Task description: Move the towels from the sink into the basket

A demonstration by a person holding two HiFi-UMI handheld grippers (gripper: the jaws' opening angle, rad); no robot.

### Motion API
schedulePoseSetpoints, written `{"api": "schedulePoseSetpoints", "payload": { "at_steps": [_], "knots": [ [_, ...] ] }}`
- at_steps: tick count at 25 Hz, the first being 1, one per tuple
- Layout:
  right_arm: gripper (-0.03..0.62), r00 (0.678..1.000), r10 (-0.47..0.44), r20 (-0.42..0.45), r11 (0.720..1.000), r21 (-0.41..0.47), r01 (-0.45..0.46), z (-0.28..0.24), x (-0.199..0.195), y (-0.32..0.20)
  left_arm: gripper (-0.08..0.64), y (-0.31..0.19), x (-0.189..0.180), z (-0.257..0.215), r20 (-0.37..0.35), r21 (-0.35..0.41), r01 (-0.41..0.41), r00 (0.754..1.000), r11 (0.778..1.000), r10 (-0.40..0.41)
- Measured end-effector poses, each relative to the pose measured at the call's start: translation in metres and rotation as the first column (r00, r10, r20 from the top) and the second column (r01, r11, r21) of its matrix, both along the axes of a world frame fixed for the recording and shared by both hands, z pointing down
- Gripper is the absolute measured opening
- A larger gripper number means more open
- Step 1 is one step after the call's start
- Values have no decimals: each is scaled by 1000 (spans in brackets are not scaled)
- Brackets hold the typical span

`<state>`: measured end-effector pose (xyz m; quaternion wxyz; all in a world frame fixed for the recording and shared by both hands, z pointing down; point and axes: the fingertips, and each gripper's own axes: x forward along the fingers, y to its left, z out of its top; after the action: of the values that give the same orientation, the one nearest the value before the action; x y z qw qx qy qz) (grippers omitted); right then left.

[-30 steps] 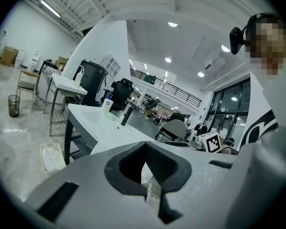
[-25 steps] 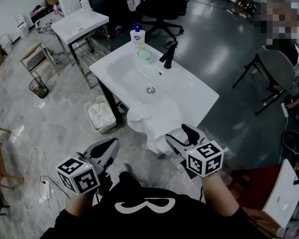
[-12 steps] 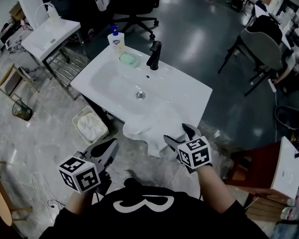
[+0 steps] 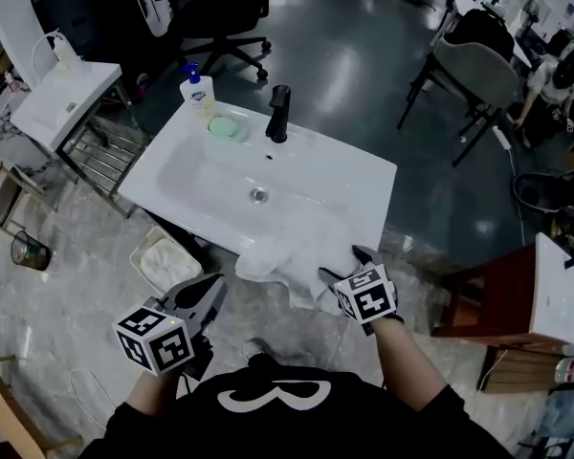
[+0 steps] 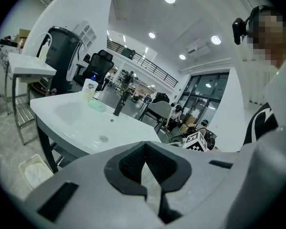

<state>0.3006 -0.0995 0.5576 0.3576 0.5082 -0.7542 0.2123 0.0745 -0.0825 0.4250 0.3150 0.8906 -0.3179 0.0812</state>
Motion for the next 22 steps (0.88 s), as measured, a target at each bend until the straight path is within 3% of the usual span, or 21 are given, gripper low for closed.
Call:
{"api": "schedulePoseSetpoints", "payload": {
  "at_steps": [4, 14, 22],
  "knots": [
    [354, 998, 54, 39, 997, -51, -52, 4, 3, -2, 6, -8, -5, -1, -8, 6, -23, 1000, 1000, 23],
    [321, 998, 41, 48, 995, -96, -37, 7, 4, -1, 6, -20, -5, -18, -15, 46, -31, 999, 998, 31],
    [132, 994, -5, 108, 993, -113, 18, 4, 8, 0, 6, -16, 14, -35, -17, 58, 17, 1000, 998, -16]
  ]
}}
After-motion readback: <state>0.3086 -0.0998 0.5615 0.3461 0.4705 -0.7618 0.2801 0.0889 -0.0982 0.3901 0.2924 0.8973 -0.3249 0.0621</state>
